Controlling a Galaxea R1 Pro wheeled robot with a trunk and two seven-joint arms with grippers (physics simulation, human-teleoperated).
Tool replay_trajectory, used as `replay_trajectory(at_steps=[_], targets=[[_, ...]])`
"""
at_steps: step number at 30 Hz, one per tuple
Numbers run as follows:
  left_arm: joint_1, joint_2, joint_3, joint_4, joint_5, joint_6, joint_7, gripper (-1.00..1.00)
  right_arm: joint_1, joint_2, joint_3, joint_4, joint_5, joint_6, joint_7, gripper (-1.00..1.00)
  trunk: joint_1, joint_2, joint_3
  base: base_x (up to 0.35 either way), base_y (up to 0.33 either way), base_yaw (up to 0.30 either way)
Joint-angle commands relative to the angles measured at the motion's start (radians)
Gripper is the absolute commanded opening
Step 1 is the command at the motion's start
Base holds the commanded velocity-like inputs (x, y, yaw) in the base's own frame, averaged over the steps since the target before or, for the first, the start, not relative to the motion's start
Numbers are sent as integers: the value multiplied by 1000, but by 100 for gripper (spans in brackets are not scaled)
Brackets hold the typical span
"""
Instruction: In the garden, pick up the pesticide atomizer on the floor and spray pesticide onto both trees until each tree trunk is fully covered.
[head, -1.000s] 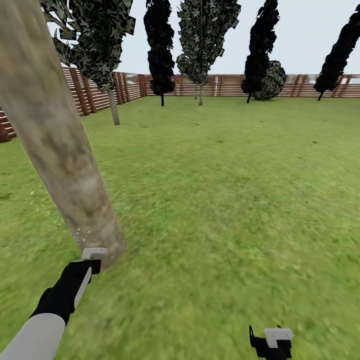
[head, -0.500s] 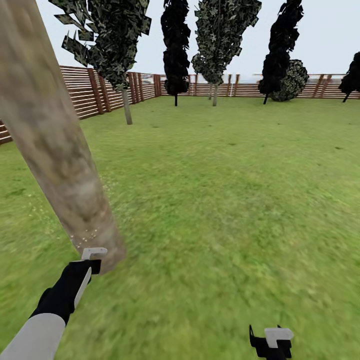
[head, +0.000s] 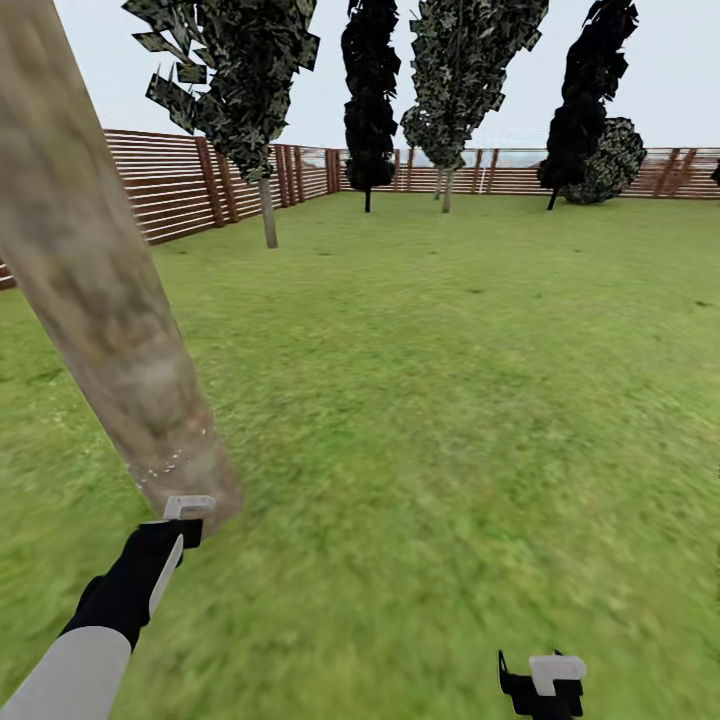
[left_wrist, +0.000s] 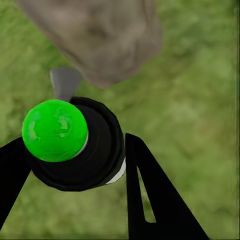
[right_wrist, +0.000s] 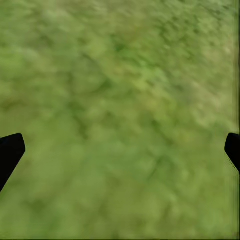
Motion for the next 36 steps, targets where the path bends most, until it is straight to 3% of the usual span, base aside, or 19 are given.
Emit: replay_trajectory(at_steps=[1,14,18,23,24,26,29,31,32,35,36], targets=[[0,0,0,0,-1,0,0,-100,0,0,0,0,0,0,0,100,0,0,0,32,-270,0],[0,1,1,0,5,0,0,-100,0,0,0,0,0,0,0,100,0,0,0,136,-260,228],[-2,4,4,-7,4,-88,-7,-100,0,0,0,0,0,0,0,100,0,0,0,29,-35,278],[-16,13,5,-19,5,-88,-17,-100,0,0,0,-1,0,0,0,100,0,0,0,0,-1,278],[-17,23,8,-20,3,-88,-18,-100,0,0,0,-1,0,0,0,100,0,0,0,0,0,278],[-19,69,20,-21,12,-87,-21,-100,0,0,0,-1,0,0,0,100,0,0,0,0,0,271],[-18,56,9,-78,19,-73,-63,-100,0,0,0,0,0,0,0,100,0,0,0,0,0,135],[-19,57,8,-133,19,-15,-118,-100,0,0,0,0,0,0,0,100,0,0,0,0,0,19],[-28,82,14,-162,12,22,-170,-100,0,0,0,0,0,0,0,100,0,0,0,0,0,3],[-33,165,18,-171,16,35,-189,-100,0,0,0,-1,0,0,0,100,0,0,0,0,0,1],[-32,169,14,-172,17,36,-191,-100,0,0,0,-1,0,0,0,100,0,0,0,0,0,0]])
